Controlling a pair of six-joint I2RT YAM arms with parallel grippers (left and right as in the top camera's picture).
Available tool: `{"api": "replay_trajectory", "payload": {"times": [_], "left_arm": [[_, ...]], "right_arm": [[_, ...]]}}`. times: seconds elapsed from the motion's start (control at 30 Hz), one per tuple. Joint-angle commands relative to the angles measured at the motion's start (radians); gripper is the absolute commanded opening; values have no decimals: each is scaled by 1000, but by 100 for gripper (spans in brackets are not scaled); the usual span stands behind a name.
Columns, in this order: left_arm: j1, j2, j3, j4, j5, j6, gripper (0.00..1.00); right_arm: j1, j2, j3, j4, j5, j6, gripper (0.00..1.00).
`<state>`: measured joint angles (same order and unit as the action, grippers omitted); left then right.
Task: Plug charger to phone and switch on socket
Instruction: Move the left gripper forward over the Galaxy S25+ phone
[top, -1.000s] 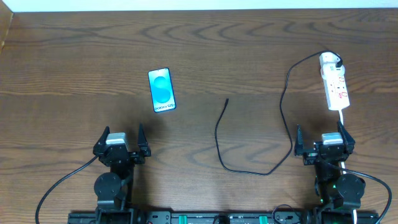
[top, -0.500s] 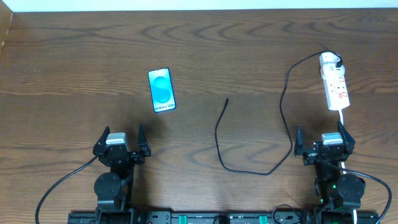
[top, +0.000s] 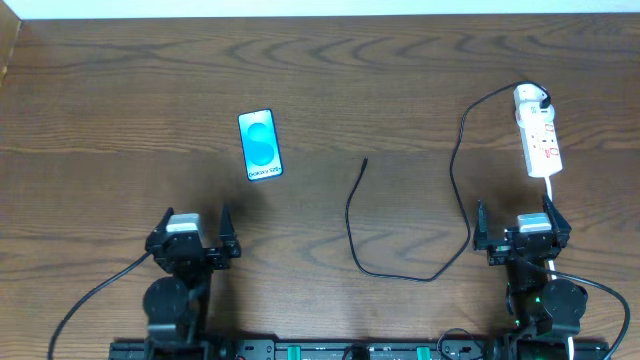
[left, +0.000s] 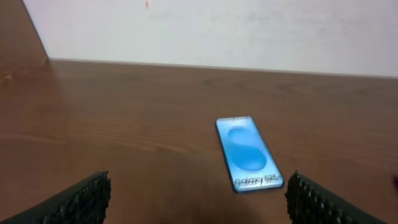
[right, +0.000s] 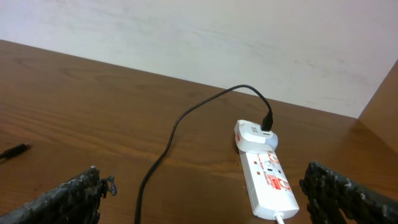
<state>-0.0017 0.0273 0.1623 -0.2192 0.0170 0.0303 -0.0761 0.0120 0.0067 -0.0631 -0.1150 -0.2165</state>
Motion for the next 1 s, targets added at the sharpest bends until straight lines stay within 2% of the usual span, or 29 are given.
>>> {"api": "replay_trajectory", "payload": {"times": [0.0,0.23,0.43,0.73,0.97], "left_arm": [[3,56,151,-32,-2,3,90],[3,274,402,-110,-1,3,90],[3,502,636,-255,-1,3,90],[3,1007,1105,-568,2,-76,90],[3,1336,1359,-737,71,-118,90]], "right_arm": [[4,-6,-1,-5,8,-9,99],[4,-6,-1,-5,8,-9,99],[4,-6,-1,-5,8,-9,99],[4,-6,-1,-5,8,-9,99],[4,-6,-1,-5,8,-9,99]]}}
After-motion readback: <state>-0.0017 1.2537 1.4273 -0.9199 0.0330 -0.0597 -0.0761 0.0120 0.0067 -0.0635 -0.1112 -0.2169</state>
